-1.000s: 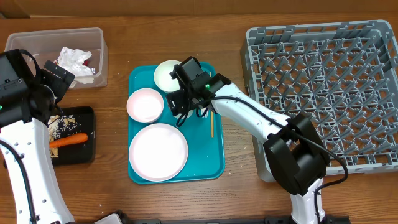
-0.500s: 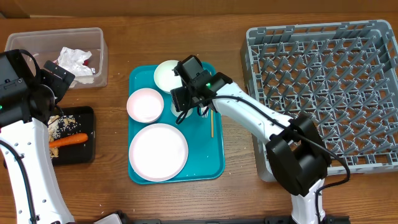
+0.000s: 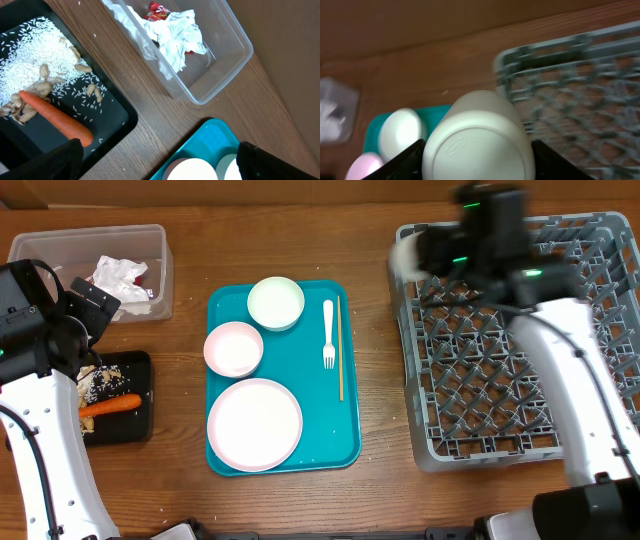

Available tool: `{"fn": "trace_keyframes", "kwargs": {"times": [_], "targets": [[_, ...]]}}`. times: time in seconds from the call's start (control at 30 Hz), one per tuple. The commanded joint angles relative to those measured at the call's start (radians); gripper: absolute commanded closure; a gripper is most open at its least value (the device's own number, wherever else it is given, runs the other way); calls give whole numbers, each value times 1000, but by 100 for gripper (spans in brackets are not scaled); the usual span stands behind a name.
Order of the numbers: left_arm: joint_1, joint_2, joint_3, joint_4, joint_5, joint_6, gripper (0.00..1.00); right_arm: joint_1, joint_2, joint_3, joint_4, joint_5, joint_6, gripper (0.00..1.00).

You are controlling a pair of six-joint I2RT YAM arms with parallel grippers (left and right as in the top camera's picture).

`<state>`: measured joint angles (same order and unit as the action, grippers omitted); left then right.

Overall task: Sort waste into correct bins and load items into the dishwasher rack
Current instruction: 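Carry the cup to the rack and set it down upright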

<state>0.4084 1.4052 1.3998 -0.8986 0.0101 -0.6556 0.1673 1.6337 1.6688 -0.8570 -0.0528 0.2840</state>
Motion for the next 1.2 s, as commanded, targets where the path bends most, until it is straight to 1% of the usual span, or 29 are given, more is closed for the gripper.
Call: {"fn": "trace_keyframes", "kwargs": {"times": [0.0, 0.1, 0.17, 0.23, 0.3, 0.37, 0.43, 0.47, 0.5, 0.53, 0.6, 0.63, 0.7, 0.83, 0.9, 0.97, 1.03, 1.07, 1.1, 1.17], "targets": [[4, -3, 4, 2, -14, -10, 0, -208, -2, 17, -21, 34, -3, 51], [4, -3, 3, 2, -14, -10, 0, -360, 24, 14, -20, 54, -3, 50], [4, -3, 3, 2, -14, -10, 0, -451, 47, 14, -17, 94, -2, 48], [4, -3, 4, 2, -14, -10, 0, -521, 83, 14, -16, 132, -3, 47], [4, -3, 3, 2, -14, -10, 0, -557, 114, 14, -21, 130, -2, 47], [4, -3, 3, 2, -14, -10, 0, -578, 164, 14, -36, 130, -3, 35], [4, -3, 3, 2, -14, -10, 0, -578, 187, 14, -47, 130, -3, 31], [4, -3, 3, 2, -14, -10, 0, -574, 193, 14, -53, 129, -3, 27], [4, -3, 4, 2, -14, -10, 0, -566, 193, 14, -58, 127, -3, 20], [4, -3, 4, 1, -14, -10, 0, -560, 190, 15, -58, 125, -3, 19], [4, -3, 4, 1, -14, -10, 0, -549, 181, 16, -65, 126, -2, 14], [4, -3, 3, 1, -14, -10, 0, -542, 171, 16, -72, 121, -2, 5], [4, -3, 4, 1, -14, -10, 0, -531, 148, 20, -88, 92, -2, 1], [4, -3, 4, 2, -14, -10, 0, -489, 75, 51, -121, -29, -2, 0], [4, -3, 3, 2, -14, -10, 0, -452, 37, 54, -131, -105, 2, 2], [4, -3, 3, 1, -14, -10, 0, -384, 11, 54, -137, -195, 1, 3], [4, -3, 3, 1, -14, -10, 0, -264, 13, 53, -141, -276, 0, 3], [4, -3, 4, 2, -14, -10, 0, -227, 16, 53, -141, -284, 0, 2], [4, -3, 3, 2, -14, -10, 0, -158, 24, 53, -138, -285, -3, 0], [4, -3, 4, 2, -14, -10, 0, -13, 48, 53, -113, -285, -2, 0]]}}
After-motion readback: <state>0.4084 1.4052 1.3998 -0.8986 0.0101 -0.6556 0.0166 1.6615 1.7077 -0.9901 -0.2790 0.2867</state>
